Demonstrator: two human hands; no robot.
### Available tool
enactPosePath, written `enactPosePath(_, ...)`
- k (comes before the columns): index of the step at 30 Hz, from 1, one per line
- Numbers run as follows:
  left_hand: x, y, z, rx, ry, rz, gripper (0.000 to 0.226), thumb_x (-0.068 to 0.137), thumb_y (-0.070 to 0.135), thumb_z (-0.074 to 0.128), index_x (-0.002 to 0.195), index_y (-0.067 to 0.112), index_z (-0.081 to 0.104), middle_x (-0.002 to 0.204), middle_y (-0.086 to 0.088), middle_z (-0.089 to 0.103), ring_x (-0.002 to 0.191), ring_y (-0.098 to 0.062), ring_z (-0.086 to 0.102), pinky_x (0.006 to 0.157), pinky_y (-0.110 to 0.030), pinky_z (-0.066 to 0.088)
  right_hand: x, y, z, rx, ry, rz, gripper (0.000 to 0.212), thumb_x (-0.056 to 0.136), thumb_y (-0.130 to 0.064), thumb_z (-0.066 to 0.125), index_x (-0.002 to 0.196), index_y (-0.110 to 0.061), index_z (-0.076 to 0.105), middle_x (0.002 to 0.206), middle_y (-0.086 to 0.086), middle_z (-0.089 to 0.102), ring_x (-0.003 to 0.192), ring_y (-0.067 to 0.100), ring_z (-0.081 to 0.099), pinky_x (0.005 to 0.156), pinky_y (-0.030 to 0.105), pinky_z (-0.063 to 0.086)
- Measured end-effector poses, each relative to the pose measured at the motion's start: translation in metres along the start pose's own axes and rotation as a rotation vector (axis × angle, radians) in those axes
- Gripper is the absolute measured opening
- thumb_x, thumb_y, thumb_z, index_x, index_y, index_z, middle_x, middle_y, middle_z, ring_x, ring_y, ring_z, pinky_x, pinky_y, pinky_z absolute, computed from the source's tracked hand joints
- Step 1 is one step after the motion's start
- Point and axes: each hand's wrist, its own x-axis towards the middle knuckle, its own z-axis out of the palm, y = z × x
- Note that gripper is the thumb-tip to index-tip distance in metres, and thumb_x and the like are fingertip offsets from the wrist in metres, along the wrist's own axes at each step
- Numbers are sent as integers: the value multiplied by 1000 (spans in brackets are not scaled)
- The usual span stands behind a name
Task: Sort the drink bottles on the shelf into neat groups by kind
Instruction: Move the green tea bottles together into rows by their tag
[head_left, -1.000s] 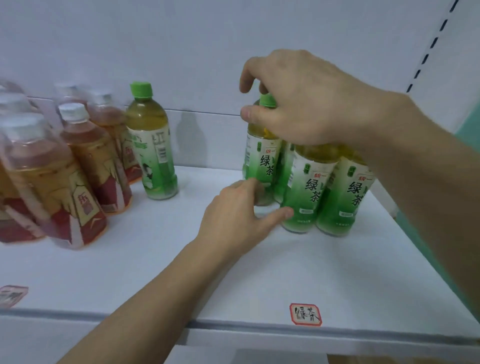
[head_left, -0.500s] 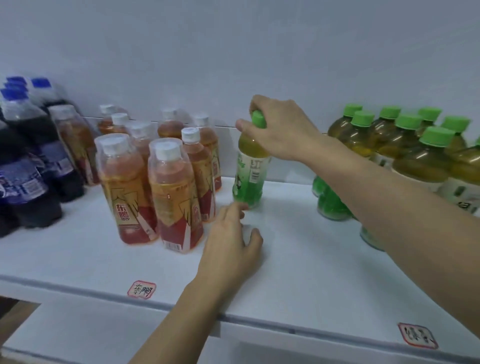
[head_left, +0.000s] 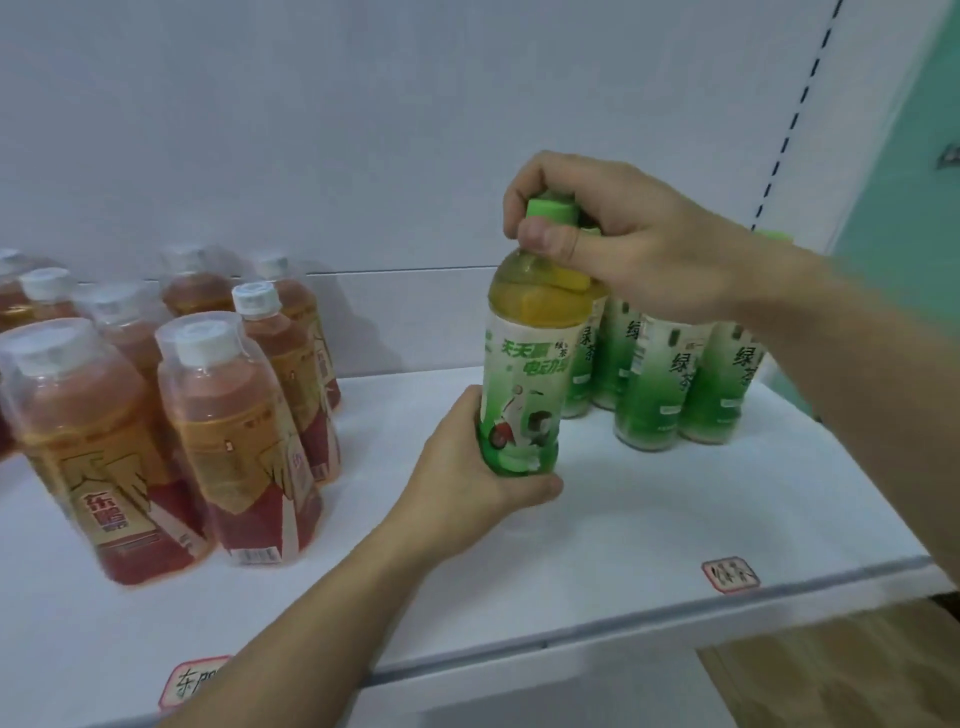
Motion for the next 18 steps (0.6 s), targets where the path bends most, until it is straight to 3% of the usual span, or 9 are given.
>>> enactPosePath(3, 1, 4, 15, -45, 65, 45, 72, 56, 49, 93, 111, 47, 46, 106, 27, 66, 94, 5, 67, 69, -14, 56, -3, 1, -10, -197, 44, 101, 18, 105, -39, 51, 109, -25, 61, 92, -14, 61, 83, 11, 55, 73, 30, 43)
enactPosePath(5, 5, 7, 26, -17, 116, 47, 73, 61, 50, 92, 114, 44, 42, 109, 20, 64, 98, 0, 66, 70, -16, 56, -3, 4, -15, -370, 16, 214, 28, 100, -56, 48, 103, -31, 59, 93, -13, 62, 83, 7, 56, 68, 30, 41)
enactPosePath(7, 6, 10, 35, -22, 133, 45, 78, 66, 46, 91, 123, 39, 38, 120, 12, 57, 105, -7, 62, 79, -21, 57, -5, 7, -21, -442, -36, 269, 29, 99, -60, 46, 100, -33, 57, 91, -13, 59, 80, 5, 55, 64, 30, 39)
enactPosePath(10, 5, 12, 44, -62, 57, 67, 79, 66, 37, 83, 130, 41, 37, 125, 12, 49, 102, -2, 61, 74, -17, 55, -11, 9, -34, -344, -39, 223, 12, 101, -45, 55, 98, -33, 58, 88, -17, 60, 78, -2, 55, 66, 26, 39)
enactPosePath(13, 3, 12, 48, -117, -49, 86, 82, 65, 28, 76, 136, 45, 37, 119, 30, 57, 100, 3, 63, 67, -11, 52, -16, 6, -47, -268, -55, 145, 10, 102, -25, 59, 95, -32, 61, 89, -16, 64, 75, -7, 57, 67, 17, 42)
enactPosePath(18, 9, 15, 54, -98, -10, 63, 82, 71, 36, 88, 140, 39, 43, 120, 26, 61, 105, -7, 68, 87, -29, 59, -14, 8, -50, -260, -64, 101, 11, 101, -18, 61, 97, -27, 66, 91, -17, 67, 78, -3, 60, 68, 15, 45)
